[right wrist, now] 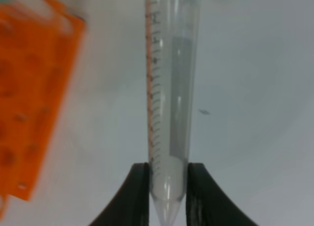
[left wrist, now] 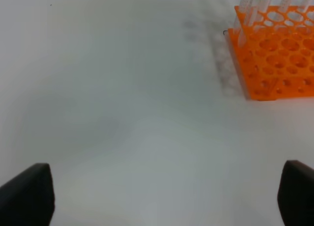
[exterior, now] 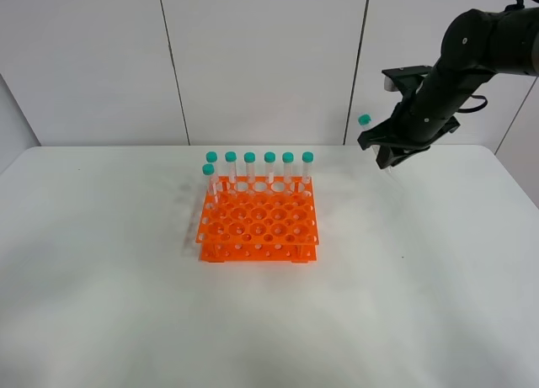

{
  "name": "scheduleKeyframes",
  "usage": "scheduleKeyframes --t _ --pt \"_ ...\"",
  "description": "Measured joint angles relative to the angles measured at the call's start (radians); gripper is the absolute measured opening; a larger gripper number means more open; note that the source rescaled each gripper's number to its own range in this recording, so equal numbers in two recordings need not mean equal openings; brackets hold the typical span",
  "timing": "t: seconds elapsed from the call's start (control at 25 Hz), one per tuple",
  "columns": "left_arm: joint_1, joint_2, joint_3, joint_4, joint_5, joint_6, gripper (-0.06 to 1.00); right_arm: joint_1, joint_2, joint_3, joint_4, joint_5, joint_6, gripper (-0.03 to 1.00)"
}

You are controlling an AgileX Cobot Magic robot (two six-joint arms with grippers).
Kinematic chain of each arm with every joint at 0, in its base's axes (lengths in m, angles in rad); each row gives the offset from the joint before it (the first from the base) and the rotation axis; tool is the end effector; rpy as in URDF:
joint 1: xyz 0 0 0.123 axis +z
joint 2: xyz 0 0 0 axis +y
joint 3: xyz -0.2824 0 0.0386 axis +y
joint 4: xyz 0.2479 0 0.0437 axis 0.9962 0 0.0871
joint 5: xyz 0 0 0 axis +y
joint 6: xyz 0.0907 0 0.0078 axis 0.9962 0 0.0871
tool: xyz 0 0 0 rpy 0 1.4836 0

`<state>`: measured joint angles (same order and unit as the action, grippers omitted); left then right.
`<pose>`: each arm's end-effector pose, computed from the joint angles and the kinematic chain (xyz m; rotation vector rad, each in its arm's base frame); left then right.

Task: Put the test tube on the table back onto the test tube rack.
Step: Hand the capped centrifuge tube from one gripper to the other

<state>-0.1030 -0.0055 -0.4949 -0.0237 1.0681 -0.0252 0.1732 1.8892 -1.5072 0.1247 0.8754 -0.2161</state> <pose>-0.0056 -0.0013 0.2752 0.0810 2.0512 -0.1081 0.3993 0.0787 0.2439 -0.4477 2.6989 0.1413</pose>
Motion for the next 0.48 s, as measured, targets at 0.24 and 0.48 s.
scheduleKeyframes --t 0.24,0.48 --pt "0.000 0.000 0.000 0.000 0.000 0.000 1.00 0.098 -0.006 -0.007 0.047 -0.082 -0.042 0.01" --pt "0.000 0.000 0.000 0.000 0.000 0.000 1.00 0.232 -0.006 -0.007 0.050 -0.215 -0.086 0.01"
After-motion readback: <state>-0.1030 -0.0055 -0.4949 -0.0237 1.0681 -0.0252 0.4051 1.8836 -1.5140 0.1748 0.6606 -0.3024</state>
